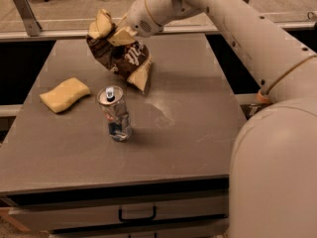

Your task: Move brown chip bag near sponge

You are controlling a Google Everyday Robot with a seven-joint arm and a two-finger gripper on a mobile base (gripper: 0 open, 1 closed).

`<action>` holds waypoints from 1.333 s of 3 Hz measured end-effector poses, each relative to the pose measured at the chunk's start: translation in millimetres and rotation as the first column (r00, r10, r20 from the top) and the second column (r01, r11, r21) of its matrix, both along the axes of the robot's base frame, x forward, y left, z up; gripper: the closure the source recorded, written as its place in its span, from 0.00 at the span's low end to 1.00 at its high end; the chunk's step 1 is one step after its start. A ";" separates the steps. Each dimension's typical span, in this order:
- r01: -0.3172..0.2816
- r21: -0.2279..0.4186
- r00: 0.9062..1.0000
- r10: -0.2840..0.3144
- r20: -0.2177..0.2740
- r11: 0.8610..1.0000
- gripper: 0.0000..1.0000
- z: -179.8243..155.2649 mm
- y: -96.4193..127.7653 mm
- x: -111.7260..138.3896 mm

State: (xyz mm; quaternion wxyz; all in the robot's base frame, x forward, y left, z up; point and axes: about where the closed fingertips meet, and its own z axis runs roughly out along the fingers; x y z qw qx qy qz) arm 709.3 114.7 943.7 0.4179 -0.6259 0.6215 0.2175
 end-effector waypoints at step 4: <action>-0.198 0.013 0.978 0.197 0.063 0.980 0.16 24.4 87.6 -57.0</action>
Offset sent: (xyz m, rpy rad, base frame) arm -0.0604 0.0879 0.0262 0.0211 -0.0160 0.2443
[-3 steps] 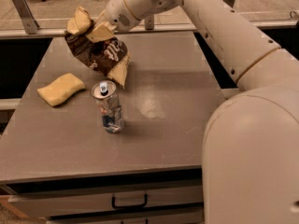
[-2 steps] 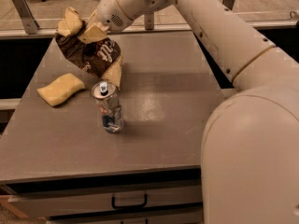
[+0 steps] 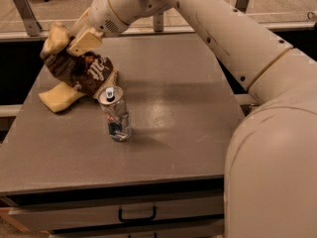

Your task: Move brown chip bag near sponge

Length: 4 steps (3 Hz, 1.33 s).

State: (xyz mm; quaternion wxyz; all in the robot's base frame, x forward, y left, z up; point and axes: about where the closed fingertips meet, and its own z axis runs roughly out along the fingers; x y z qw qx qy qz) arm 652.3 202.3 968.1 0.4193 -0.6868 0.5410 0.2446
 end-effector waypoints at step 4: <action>0.499 0.147 0.845 -0.517 0.137 0.854 0.00 49.5 -170.9 84.5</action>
Offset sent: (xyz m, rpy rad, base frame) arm 0.0474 -0.0679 0.0193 0.1382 -0.1335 -0.2413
